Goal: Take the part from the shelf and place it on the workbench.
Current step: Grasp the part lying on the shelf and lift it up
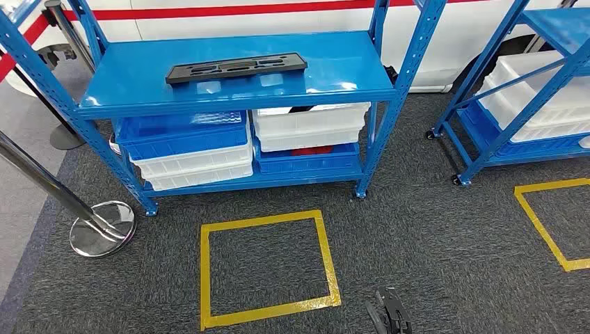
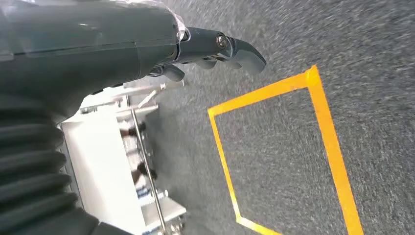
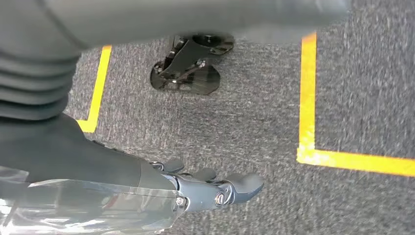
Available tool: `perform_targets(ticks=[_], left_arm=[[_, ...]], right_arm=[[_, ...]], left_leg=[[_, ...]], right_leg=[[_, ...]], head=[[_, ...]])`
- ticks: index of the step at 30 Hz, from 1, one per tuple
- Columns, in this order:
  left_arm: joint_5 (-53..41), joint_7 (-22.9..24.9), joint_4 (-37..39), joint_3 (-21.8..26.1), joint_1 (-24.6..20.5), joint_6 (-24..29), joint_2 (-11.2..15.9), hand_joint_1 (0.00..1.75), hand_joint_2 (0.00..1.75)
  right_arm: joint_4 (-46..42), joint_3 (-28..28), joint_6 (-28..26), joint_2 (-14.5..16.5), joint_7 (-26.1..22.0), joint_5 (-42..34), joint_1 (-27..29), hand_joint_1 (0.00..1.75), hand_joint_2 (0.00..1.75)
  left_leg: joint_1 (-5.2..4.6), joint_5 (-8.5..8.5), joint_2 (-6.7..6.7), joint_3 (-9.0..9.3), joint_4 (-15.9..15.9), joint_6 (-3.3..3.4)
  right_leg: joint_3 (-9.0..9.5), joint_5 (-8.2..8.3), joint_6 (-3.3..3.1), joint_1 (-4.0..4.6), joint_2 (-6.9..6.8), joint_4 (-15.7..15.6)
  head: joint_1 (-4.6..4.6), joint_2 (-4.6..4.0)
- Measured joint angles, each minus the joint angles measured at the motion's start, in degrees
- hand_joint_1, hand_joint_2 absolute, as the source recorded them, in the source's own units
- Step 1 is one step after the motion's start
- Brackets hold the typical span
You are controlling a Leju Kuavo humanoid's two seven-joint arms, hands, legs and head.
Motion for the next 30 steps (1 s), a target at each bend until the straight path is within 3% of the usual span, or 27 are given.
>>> perform_targets(ticks=[4,6,9,11,13,14,15,17,19,20,23,25,28,29,30], left_arm=[[-4.5,-0.3,0.0,1.0,-1.4,1.3,-0.6,0.0,0.0],[-7.6,-0.3,0.0,1.7,-2.4,2.2,-1.1,0.0,0.0],[-11.8,-0.3,0.0,2.7,-3.8,3.3,-1.5,0.0,0.0],[-14.4,-0.3,0.0,3.4,-4.7,3.9,-1.8,0.0,0.0],[-17.2,-0.3,0.0,3.9,-5.7,4.5,-2.1,0.0,0.0],[-18.6,-0.3,0.0,4.1,-6.2,4.8,-2.2,0.0,0.0],[-19.9,-0.3,0.0,4.4,-6.6,5.0,-2.3,0.0,0.0],[-22.4,-0.3,0.0,4.7,-7.5,5.4,-2.6,0.0,0.0],[-25.0,-0.3,0.0,5.1,-8.6,5.7,-2.9,0.0,0.0],[-26.3,-0.3,0.0,5.4,-9.1,5.9,-3.1,0.0,0.0],[-30.0,-0.2,0.0,6.4,-10.4,6.6,-3.8,0.0,0.0],[-32.3,-0.1,0.0,7.2,-11.3,7.0,-4.2,0.0,0.0],[-35.8,0.2,0.0,8.5,-12.8,7.7,-4.9,0.0,0.0],[-36.8,0.3,-0.1,8.8,-13.3,7.8,-5.1,0.0,0.0],[-37.8,0.4,-0.1,9.2,-13.8,8.0,-5.3,0.0,0.0]], right_arm=[[0.5,-2.0,-0.8,0.5,-0.8,3.6,-0.4,0.0,0.0],[1.0,-2.9,-1.3,0.5,-1.4,6.3,-0.7,0.0,0.0],[1.9,-3.6,-1.9,0.5,-2.5,10.7,-1.5,0.0,0.0],[2.5,-3.6,-2.3,0.2,-3.4,13.8,-2.3,0.0,0.0],[3.2,-3.6,-2.8,-0.1,-4.4,17.0,-3.0,0.0,0.0],[3.6,-3.6,-3.0,-0.1,-4.9,18.5,-3.4,0.0,0.0],[4.0,-3.5,-3.3,-0.2,-5.5,20.0,-3.7,0.0,0.0],[4.7,-3.1,-3.8,-0.2,-6.5,22.8,-4.5,0.0,0.0],[5.2,-2.3,-4.5,-0.2,-7.7,25.8,-5.6,0.0,0.0],[5.4,-1.8,-4.8,-0.2,-8.3,27.3,-6.1,0.0,0.0],[5.9,0.2,-5.9,-0.3,-10.0,31.5,-7.8,0.0,0.0],[6.1,1.7,-6.6,-0.2,-11.1,34.4,-8.9,0.0,0.0],[6.3,4.1,-7.8,0.2,-12.8,38.6,-10.3,0.0,0.0],[6.3,4.8,-8.1,0.3,-13.3,39.9,-10.7,0.0,0.0],[6.4,5.7,-8.5,0.4,-13.8,41.2,-11.0,0.0,0.0]], left_leg=[[-0.28,-0.4,-0.09,0.12,0.4,-0.55],[-0.39,-0.55,-0.13,0.03,0.6,-1.07],[-0.35,-1.29,-0.17,-0.24,1.4,-1.98],[-0.08,-4.24,-0.18,-2.39,6.2,-2.68],[0.31,-7.77,-0.16,-6.04,13.9,-3.35],[0.49,-8.42,-0.15,-7.32,16.5,-3.59],[0.64,-7.92,-0.15,-7.66,17.0,-3.75],[0.87,-4.14,-0.13,-5.27,11.7,-3.87],[0.8,-0.87,-0.17,-1.8,3.9,-3.52],[0.7,-0.22,-0.21,-0.88,1.7,-3.18],[0.47,0.04,-0.32,-0.72,0.5,-1.84],[0.56,0.44,-0.3,-0.68,0.1,-0.93],[0.38,0.68,-0.32,-0.82,-0.1,-0.16],[0.28,0.69,-0.38,-0.84,-0.1,-0.08],[0.19,0.67,-0.45,-0.81,0.0,-0.04]], right_leg=[[5.34,5.05,-0.76,0.31,-0.14,-11.5],[6.03,5.29,-1.13,0.59,-0.16,-13.3],[6.11,5.68,-1.97,0.2,-0.27,-13.8],[6.11,5.91,-2.41,-0.08,-0.47,-14.1],[6.04,5.92,-2.53,-0.09,-0.69,-14.1],[6.06,5.9,-2.52,-0.1,-0.8,-14.1],[6.09,5.87,-2.48,-0.13,-0.87,-14.1],[6.31,5.75,-2.25,-0.26,-0.88,-14.0],[6.44,5.59,-1.73,-0.24,-0.84,-13.9],[6.38,5.57,-1.38,-0.17,-0.81,-13.8],[6.11,5.72,-0.29,-0.08,-0.79,-13.9],[5.35,4.54,0.24,-0.26,-0.76,-12.2],[0.41,-0.45,0.57,-0.38,-0.71,-2.0],[-1.31,-1.48,0.62,-0.39,-0.71,1.4],[-2.21,-1.4,0.63,-0.4,-0.71,3.0]], head=[[0.0,0.01],[0.0,0.01],[-0.01,0.01],[-0.01,0.01],[-0.02,0.01],[-0.02,0.01],[-0.02,0.01],[-0.02,0.01],[-0.02,0.01],[-0.02,0.01],[-0.02,0.01],[-0.01,0.01],[0.0,0.01],[0.0,0.01],[0.0,0.01]])
